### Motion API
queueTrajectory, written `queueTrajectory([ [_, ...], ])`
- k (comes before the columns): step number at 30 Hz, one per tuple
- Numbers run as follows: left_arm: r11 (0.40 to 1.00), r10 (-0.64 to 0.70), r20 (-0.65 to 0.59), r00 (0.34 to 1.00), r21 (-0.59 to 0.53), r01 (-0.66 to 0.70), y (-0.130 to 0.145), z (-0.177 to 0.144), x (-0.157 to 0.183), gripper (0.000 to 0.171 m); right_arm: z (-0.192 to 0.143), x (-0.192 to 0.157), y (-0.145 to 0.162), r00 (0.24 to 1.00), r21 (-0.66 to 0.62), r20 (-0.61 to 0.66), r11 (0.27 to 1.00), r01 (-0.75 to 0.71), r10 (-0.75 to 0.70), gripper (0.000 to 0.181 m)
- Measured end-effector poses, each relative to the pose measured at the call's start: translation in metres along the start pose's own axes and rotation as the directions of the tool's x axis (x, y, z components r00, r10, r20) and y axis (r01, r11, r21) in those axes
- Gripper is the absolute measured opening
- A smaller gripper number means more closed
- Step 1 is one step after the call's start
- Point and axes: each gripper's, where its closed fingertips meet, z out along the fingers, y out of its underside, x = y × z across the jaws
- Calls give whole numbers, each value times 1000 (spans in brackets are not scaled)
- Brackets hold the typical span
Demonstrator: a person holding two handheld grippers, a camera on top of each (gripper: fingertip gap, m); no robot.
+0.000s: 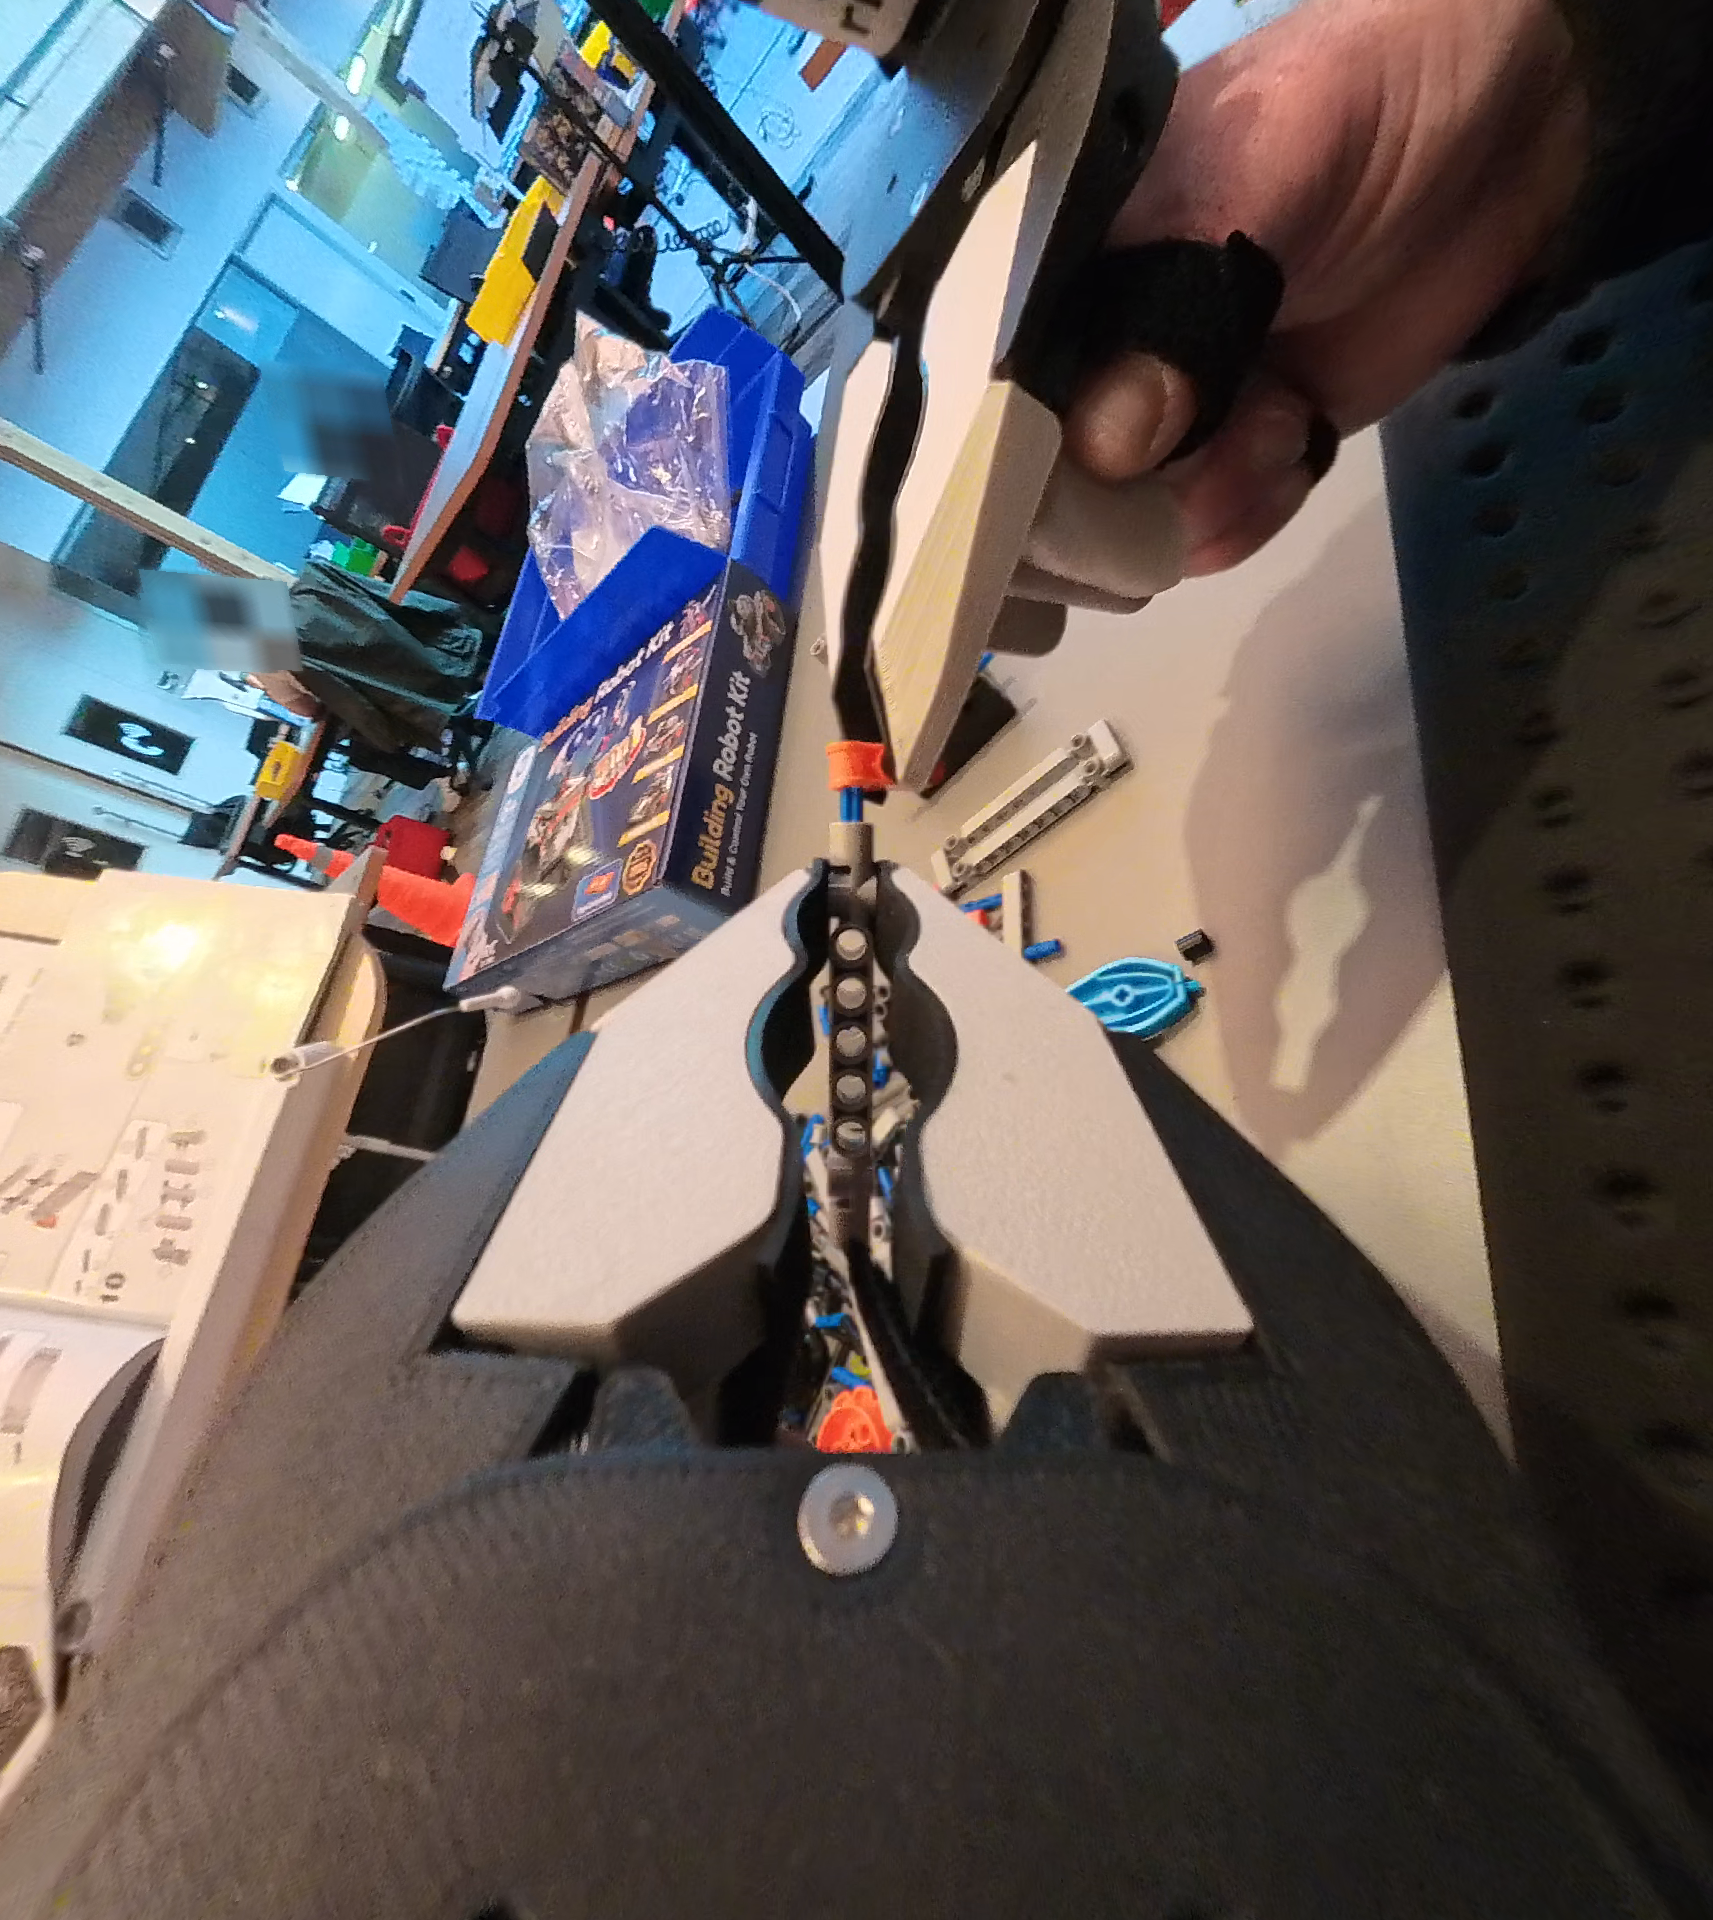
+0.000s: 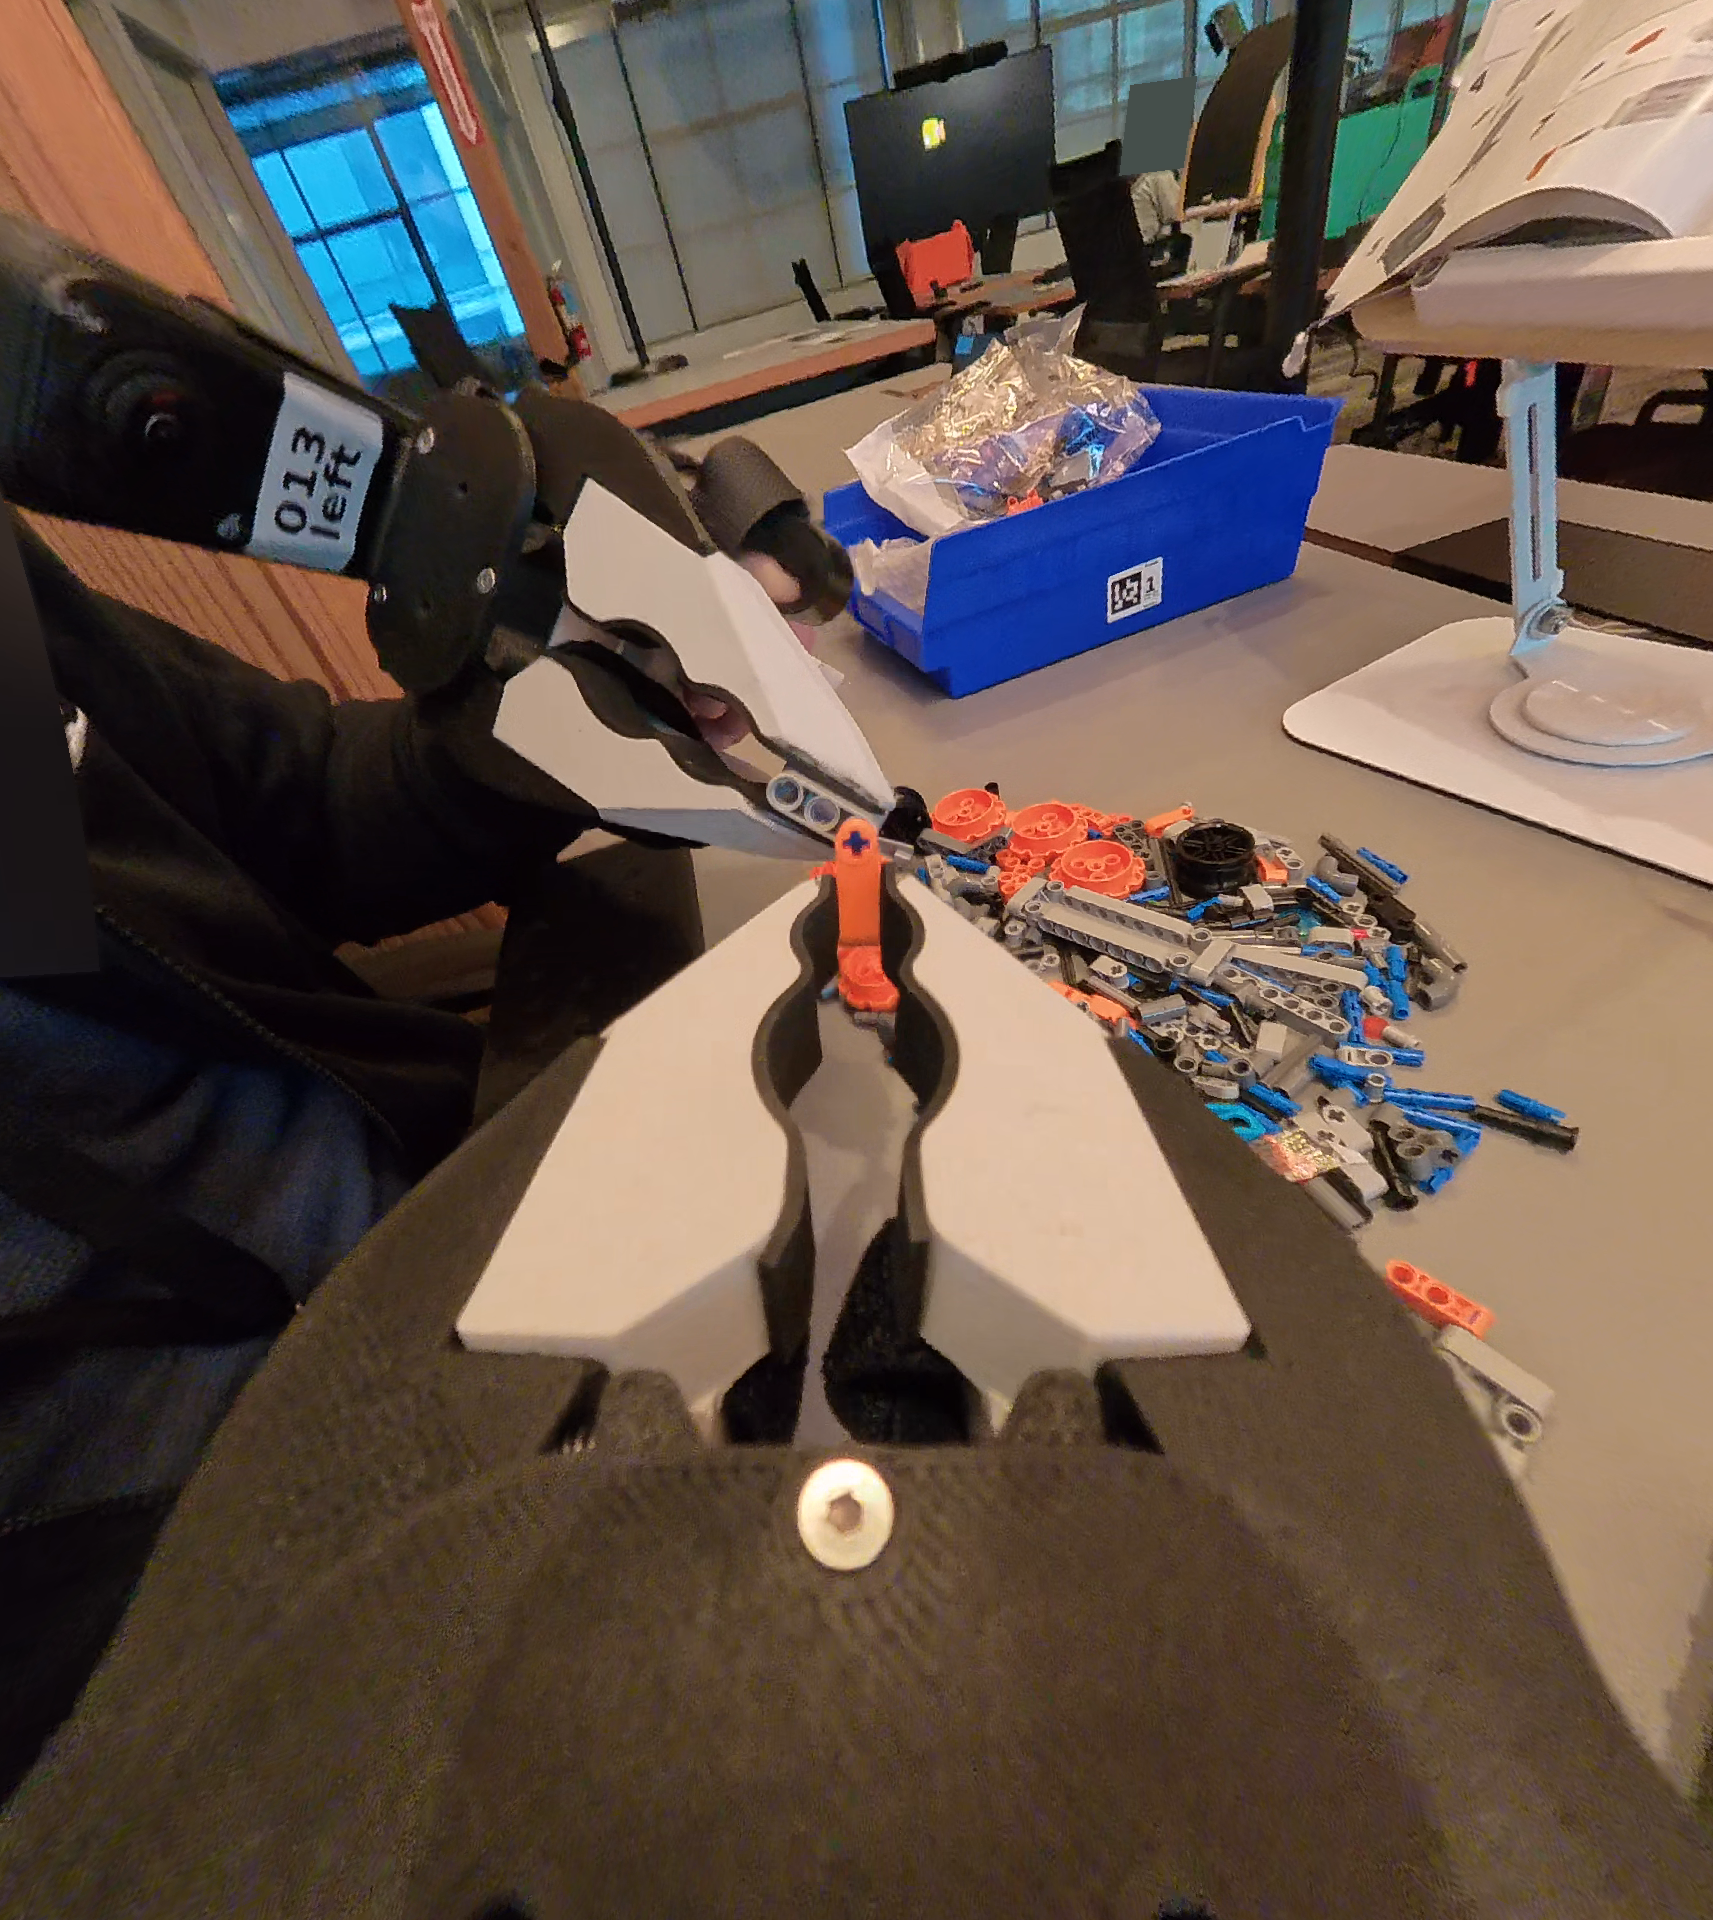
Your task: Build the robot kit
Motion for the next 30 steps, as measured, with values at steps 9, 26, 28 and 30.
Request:
queueTrajectory([
  [9, 997, 60, 67, 996, -46, -57, -3, 3, -7, 5, -3, 3, -7, 994, 99, 21, 989, -109, 107, 6],
  [26, 994, 86, 77, 993, -77, -80, -4, 4, -9, 4, -3, 5, -8, 994, 128, 15, 985, -113, 112, 6],
  [28, 994, 81, 73, 994, -77, -75, -4, 4, -9, 4, -3, 5, -7, 994, 128, 13, 986, -110, 109, 6],
  [30, 994, 83, 75, 994, -76, -77, -4, 4, -10, 4, -3, 6, -8, 994, 127, 11, 986, -108, 108, 6],
])
